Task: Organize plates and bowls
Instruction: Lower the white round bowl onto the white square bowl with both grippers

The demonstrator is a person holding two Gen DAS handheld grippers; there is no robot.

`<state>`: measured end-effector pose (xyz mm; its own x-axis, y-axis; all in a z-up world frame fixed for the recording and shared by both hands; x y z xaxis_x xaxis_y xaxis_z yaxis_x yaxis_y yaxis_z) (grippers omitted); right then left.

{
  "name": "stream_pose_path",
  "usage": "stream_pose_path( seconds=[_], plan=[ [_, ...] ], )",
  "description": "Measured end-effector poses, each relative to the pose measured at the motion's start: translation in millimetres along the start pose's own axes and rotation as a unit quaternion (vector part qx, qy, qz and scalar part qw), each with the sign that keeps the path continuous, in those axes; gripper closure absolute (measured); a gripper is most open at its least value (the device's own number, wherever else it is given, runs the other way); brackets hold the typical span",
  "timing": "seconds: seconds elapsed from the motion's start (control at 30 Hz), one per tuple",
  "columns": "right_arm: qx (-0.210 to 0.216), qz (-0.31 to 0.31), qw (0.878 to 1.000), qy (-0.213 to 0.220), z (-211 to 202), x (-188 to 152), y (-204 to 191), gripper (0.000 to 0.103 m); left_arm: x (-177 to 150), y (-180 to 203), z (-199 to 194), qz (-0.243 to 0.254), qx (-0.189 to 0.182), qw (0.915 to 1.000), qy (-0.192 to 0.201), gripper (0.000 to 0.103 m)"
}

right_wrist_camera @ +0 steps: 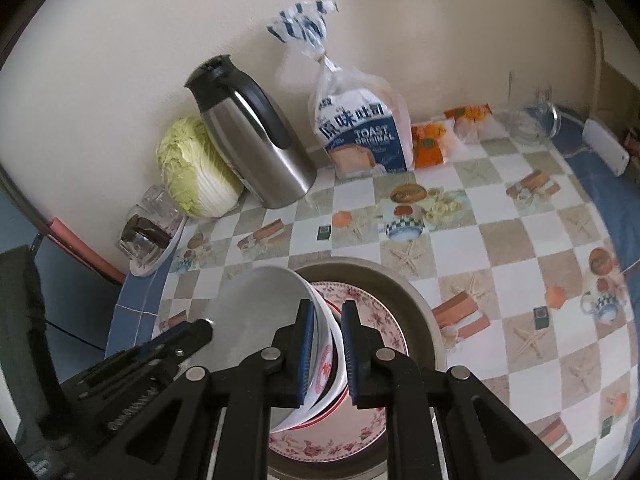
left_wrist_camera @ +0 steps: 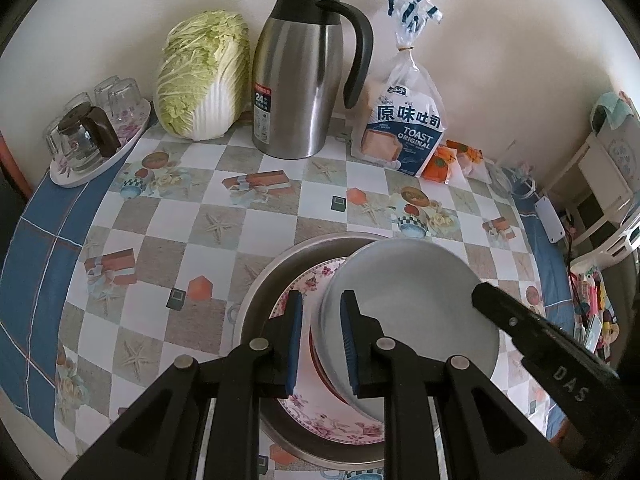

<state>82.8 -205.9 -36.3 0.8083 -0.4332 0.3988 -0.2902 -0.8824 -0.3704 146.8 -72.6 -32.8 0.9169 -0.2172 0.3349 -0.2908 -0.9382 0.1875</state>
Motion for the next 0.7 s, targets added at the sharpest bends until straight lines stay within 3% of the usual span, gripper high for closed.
stream_pose_path(
  seconds=[0.3, 0.4, 0.47, 0.5, 0.6, 0.7],
  plan=[
    [0.001, 0.005, 1.0, -0.01, 4.0, -1.7, 2.4, 0.087, 0.7, -2.1, -4.5, -0.007, -0.002, 1.0, 0.004, 0.082],
    [-0.005, 0.003, 1.0, -0.007, 0.9, -1.3, 1.1, 0.085, 1.0, -4.0, -7.7, -0.012, 0.0, 0.9999, 0.008, 0.061],
    [-0.01, -0.005, 1.0, -0.007, -0.2, -1.4, -1.0, 0.085, 1.3, -5.4, -9.7, -0.015, 0.002, 0.9998, 0.01, 0.059],
    [-0.012, -0.007, 1.0, -0.008, -0.8, -1.5, -1.1, 0.082, 1.5, -6.2, -10.3, -0.017, 0.004, 0.9998, 0.01, 0.058],
    [-0.017, -0.011, 1.0, -0.007, -2.3, -1.8, -2.1, 0.062, 1.7, -10.3, -11.8, -0.024, 0.013, 0.9995, 0.012, 0.042],
    [-0.023, -0.014, 1.0, -0.005, -3.9, -1.9, -2.6, 0.059, 1.3, -15.5, -12.8, -0.035, 0.019, 0.9991, 0.013, 0.036]
  ],
)
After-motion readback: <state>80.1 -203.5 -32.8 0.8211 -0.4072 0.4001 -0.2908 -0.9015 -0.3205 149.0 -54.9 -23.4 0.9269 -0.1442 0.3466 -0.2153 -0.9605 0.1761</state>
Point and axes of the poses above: each gripper's, at about its wrist camera, not at the fingertips, and z roughly the way its jaws point, y to its right, x to its top, the point moved 5 cm from there along z, roughly the way its jaws point, and after that the axes turned 8 degrees about -y, right-handed, at the moved point
